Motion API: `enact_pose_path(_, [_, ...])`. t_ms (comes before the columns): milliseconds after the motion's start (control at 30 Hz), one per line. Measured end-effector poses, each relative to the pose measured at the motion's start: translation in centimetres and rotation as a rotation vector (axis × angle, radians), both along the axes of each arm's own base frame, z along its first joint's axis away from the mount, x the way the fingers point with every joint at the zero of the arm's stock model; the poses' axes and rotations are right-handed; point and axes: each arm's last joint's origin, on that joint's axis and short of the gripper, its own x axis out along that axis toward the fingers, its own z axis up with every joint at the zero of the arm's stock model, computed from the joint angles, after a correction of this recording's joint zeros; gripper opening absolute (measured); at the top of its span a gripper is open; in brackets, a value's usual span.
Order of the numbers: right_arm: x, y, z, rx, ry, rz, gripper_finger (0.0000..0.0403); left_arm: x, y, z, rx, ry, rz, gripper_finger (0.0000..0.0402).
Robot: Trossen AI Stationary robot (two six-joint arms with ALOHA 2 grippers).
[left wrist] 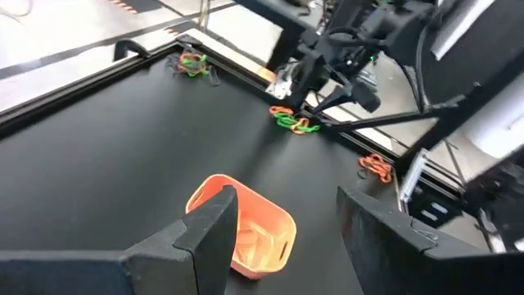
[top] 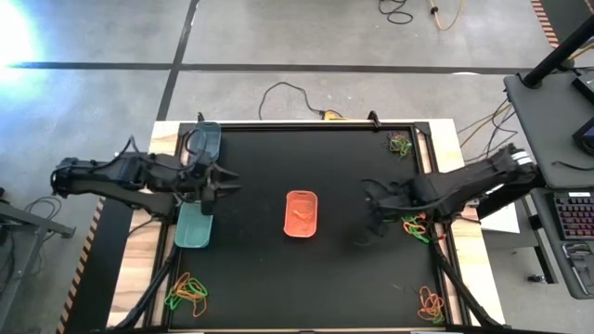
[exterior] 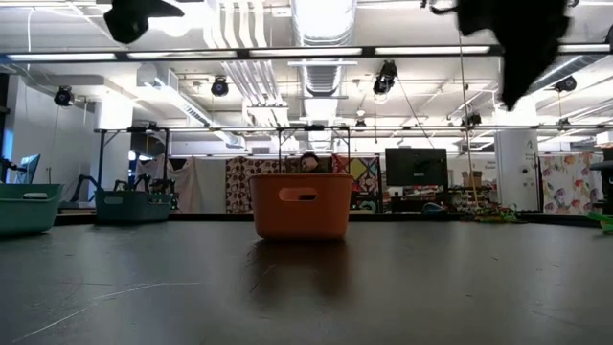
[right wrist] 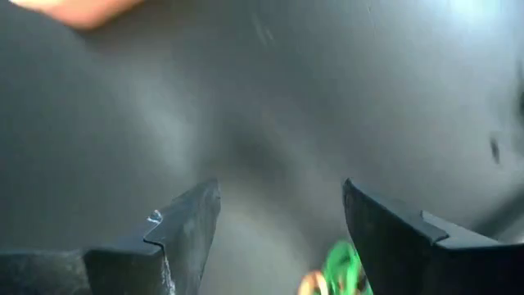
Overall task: Sort rubber bands into baskets
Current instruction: Put the orange rubber band into the orange bin
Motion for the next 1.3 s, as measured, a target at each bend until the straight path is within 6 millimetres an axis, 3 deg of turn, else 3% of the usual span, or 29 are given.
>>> enact_pose_path(167, [-3.4, -0.4, -1.5, 0.098, 0.128, -0.118, 0.0252, 2.0, -0.2, -0.2, 0.002, -0.017, 0.021, 0.0192])
enact_pose_path(367, [-5.9, -0.7, -3.8, 0.199, 0.232, -0.168, 0.0252, 4.3, -0.5, -0.7, 0.002, -0.029, 0.022, 0.0192])
enact_pose_path(567, [-6.6, -0.8, -6.1, 0.241, 0.348, -0.206, 0.0251, 6.1, -0.7, -1.4, 0.018, -0.019, 0.017, 0.0192])
enact_pose_path(700, [-5.2, -1.4, -6.9, 0.240, 0.345, -0.171, 0.0246, 7.5, -0.9, -2.0, 0.026, -0.021, 0.007, 0.0192])
enact_pose_path(967, [-3.3, -6.1, -9.3, 0.255, 0.520, -0.168, 0.0217, 8.9, -1.1, -2.5, 0.036, -0.034, -0.018, 0.0192])
enact_pose_path(1300, [-3.4, -12.3, -12.8, 0.431, 0.699, -0.166, 0.0175, 8.3, -1.1, -2.1, 0.056, -0.041, -0.035, 0.0192])
